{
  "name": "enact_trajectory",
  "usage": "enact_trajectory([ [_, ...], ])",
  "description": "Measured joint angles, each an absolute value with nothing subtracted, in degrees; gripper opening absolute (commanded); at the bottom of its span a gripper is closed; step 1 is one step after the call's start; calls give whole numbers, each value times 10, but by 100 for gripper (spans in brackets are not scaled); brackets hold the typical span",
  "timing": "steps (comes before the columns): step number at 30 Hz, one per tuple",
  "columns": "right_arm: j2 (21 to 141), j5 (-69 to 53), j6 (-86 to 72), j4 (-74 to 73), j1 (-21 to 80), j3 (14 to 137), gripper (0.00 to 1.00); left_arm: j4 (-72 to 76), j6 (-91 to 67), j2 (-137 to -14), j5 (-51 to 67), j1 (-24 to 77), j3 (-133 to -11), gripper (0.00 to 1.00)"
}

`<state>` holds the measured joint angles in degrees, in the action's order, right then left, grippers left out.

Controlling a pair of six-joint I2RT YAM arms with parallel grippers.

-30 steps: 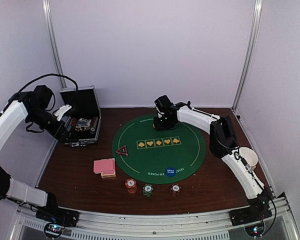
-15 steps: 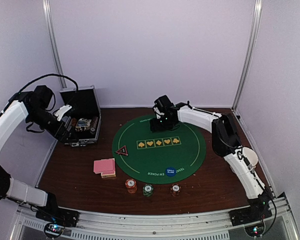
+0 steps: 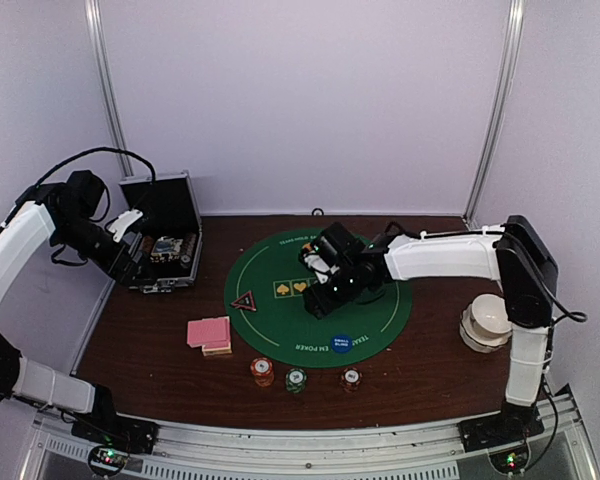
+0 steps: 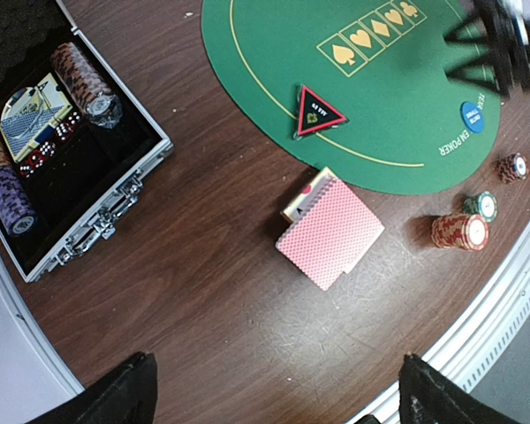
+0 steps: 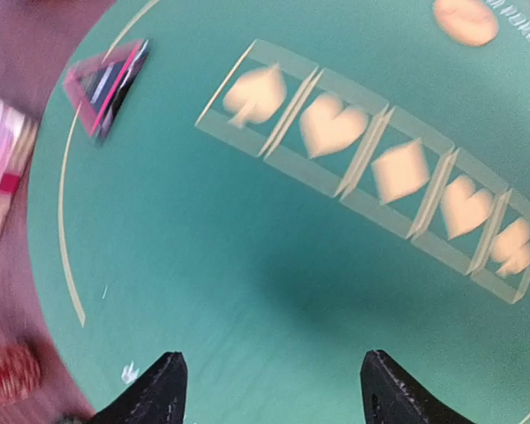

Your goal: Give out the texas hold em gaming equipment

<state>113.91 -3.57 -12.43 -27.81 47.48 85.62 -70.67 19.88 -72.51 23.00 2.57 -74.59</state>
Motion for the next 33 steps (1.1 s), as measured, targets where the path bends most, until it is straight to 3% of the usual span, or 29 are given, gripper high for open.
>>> enact_trajectory([
  [10, 1083, -15, -141, -276, 541, 699, 67, -708, 199, -724, 230, 26, -744, 98],
  [33, 1070, 1, -163, -279, 559, 677, 63, -714, 199, -723, 234, 26, -744, 97],
])
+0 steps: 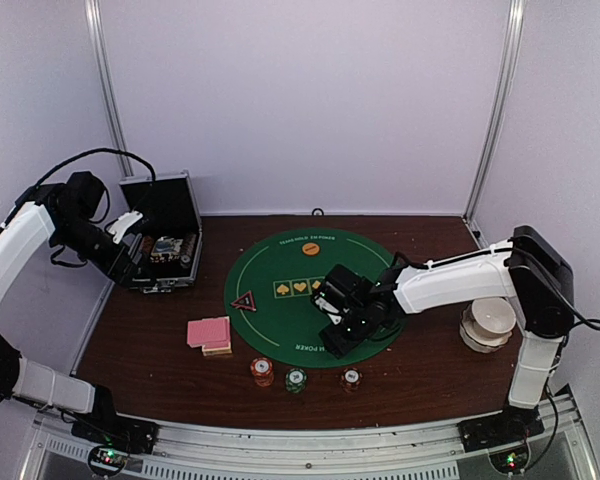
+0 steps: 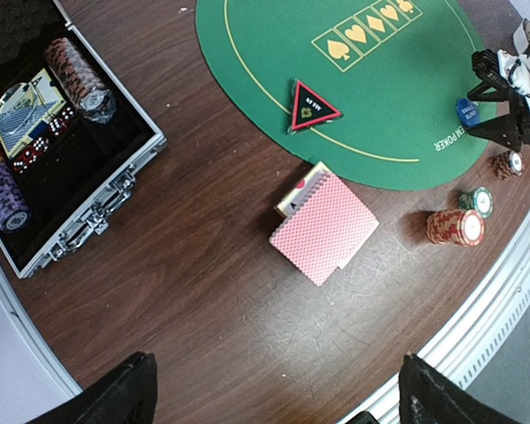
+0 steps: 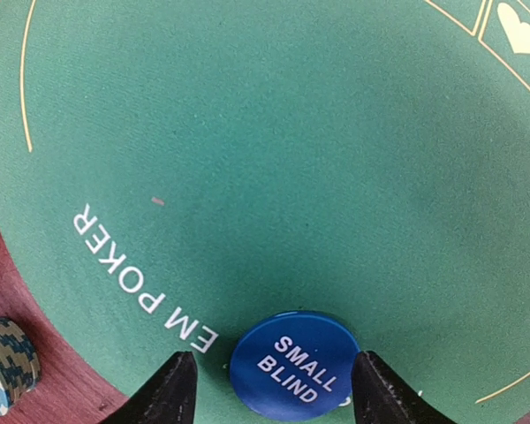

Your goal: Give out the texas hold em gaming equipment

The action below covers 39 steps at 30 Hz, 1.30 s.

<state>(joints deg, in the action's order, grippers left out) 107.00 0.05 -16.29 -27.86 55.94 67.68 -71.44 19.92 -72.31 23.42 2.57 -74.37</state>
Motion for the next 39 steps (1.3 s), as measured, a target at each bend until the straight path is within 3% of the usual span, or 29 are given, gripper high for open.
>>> enact_trajectory([
  [17, 1058, 31, -174, -275, 560, 648, 43, -717, 211, -723, 241, 26, -744, 98],
  [27, 1009, 39, -189, -269, 541, 585, 40, -719, 216, -723, 245, 27, -738, 98],
  [30, 997, 42, -193, -272, 531, 572, 43, -721, 218, -723, 245, 29, -733, 98],
  [35, 988, 43, -194, -290, 522, 568, 62, -721, 222, -723, 245, 38, -726, 98],
  [39, 978, 42, -190, -329, 522, 587, 69, -722, 224, -723, 245, 40, -726, 98],
])
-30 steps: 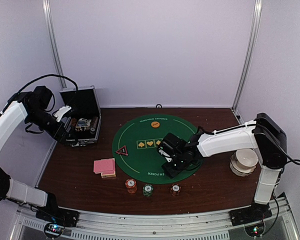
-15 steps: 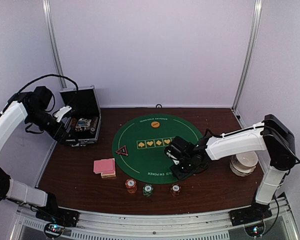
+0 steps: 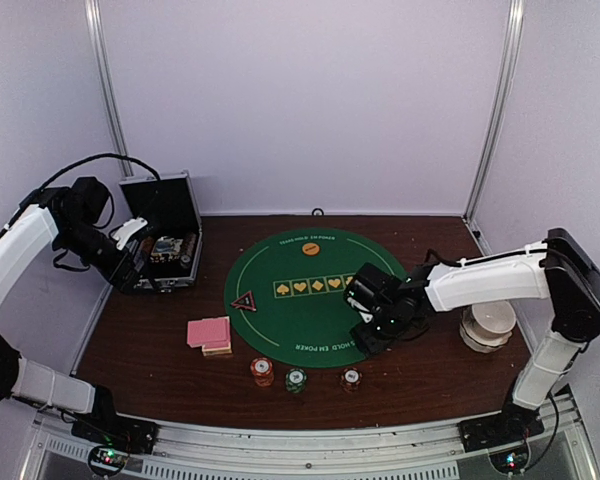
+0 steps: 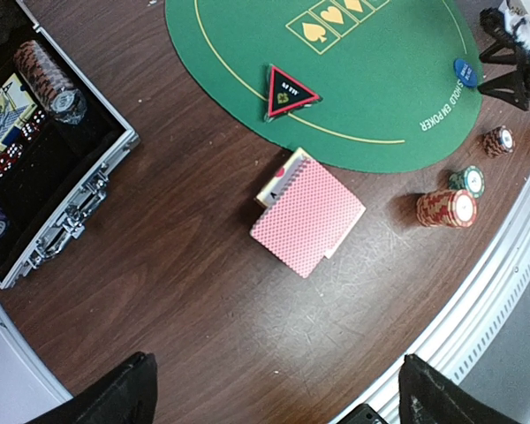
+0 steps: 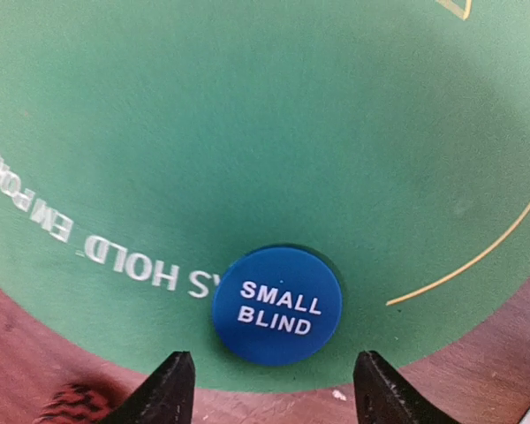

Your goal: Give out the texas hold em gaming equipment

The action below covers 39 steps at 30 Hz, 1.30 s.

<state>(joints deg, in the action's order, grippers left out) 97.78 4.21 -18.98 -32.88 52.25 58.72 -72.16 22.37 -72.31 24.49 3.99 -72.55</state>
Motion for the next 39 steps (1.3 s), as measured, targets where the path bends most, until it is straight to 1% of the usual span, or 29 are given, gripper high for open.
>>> enact_trajectory([
  [8, 897, 25, -178, -388, 560, 639, 74, -722, 226, -723, 245, 41, -725, 98],
  [13, 891, -1, -182, -416, 616, 641, 75, -722, 226, -723, 245, 41, -725, 97],
  [20, 935, -18, -184, -423, 665, 641, 72, -728, 226, -723, 244, 41, -725, 98],
  [25, 953, -22, -184, -423, 669, 641, 69, -734, 227, -721, 244, 41, -725, 98],
  [32, 960, -22, -184, -420, 669, 635, 67, -735, 227, -719, 244, 42, -725, 97],
  [39, 970, -21, -184, -414, 669, 630, 62, -735, 227, -717, 244, 42, -725, 97],
])
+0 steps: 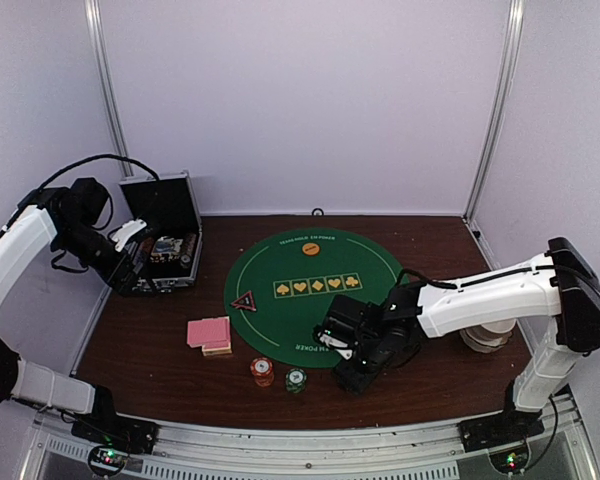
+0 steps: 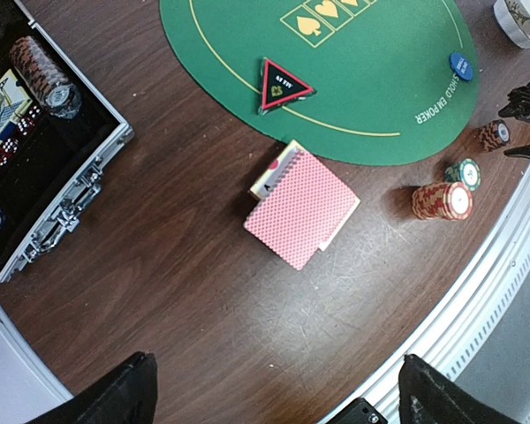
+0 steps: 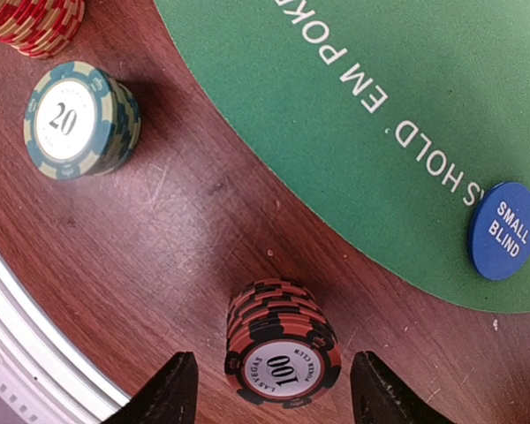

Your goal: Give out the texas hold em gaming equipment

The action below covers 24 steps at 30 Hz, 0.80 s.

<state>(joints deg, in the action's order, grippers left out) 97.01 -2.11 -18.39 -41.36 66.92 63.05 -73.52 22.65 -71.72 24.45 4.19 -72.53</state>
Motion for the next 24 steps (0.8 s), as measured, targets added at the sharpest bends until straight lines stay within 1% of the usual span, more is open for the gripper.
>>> enact_trajectory([
  [8, 979, -21, -184, -405, 669, 630, 59, -736, 226, -715, 244, 42, -725, 98],
  [17, 984, -21, -183, -403, 669, 629, 49, -736, 226, -712, 244, 42, -725, 98],
  [24, 984, -17, -183, -401, 668, 628, 35, -736, 226, -711, 244, 42, -725, 98],
])
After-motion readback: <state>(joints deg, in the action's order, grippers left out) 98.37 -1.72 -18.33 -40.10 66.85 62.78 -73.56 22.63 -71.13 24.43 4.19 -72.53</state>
